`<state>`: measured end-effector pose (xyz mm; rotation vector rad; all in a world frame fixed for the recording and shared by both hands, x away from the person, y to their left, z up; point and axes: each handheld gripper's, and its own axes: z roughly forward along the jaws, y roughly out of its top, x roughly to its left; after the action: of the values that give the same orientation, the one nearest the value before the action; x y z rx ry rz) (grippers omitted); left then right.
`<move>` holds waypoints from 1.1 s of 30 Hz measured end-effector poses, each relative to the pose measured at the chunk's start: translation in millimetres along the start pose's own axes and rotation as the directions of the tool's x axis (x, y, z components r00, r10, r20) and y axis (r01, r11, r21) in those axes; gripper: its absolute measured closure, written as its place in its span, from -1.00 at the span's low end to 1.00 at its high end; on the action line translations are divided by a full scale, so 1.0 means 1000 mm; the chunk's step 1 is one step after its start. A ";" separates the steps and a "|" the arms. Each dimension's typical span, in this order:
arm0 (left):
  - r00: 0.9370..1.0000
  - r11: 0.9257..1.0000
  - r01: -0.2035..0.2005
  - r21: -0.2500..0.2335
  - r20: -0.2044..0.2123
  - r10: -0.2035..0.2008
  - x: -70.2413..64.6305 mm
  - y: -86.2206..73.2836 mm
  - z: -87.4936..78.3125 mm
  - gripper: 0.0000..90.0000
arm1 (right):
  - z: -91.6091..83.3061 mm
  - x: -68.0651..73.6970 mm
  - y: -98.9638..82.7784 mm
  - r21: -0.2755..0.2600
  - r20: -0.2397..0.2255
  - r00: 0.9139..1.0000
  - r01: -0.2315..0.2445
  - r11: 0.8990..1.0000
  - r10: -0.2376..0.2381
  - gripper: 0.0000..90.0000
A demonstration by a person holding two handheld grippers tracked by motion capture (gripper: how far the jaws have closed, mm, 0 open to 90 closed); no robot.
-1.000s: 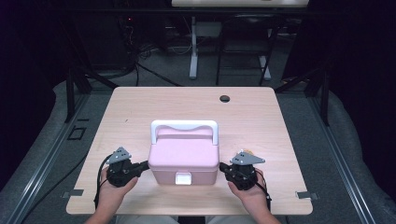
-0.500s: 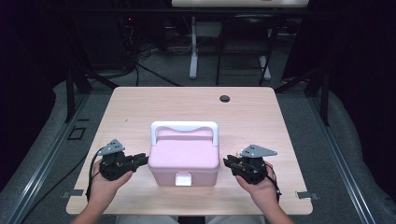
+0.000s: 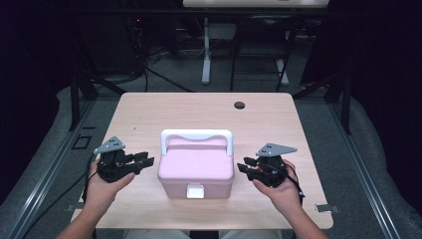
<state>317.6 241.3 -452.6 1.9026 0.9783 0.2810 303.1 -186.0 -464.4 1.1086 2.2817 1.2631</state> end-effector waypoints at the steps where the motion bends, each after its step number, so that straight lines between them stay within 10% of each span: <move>1: 1.000 1.000 0.004 -0.001 0.004 -0.004 0.000 0.001 0.001 0.34 | 0.000 0.001 0.002 0.003 -0.004 1.000 0.001 1.000 -0.001 0.40; 33: 0.999 0.999 -0.036 0.017 0.040 0.035 -0.008 0.028 0.041 0.17 | 0.022 0.000 0.034 -0.034 -0.067 0.998 -0.010 0.999 0.008 0.22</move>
<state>350.1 202.5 -449.7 1.9362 0.9247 0.2552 332.3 -162.4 -448.9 1.0811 2.2960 1.3573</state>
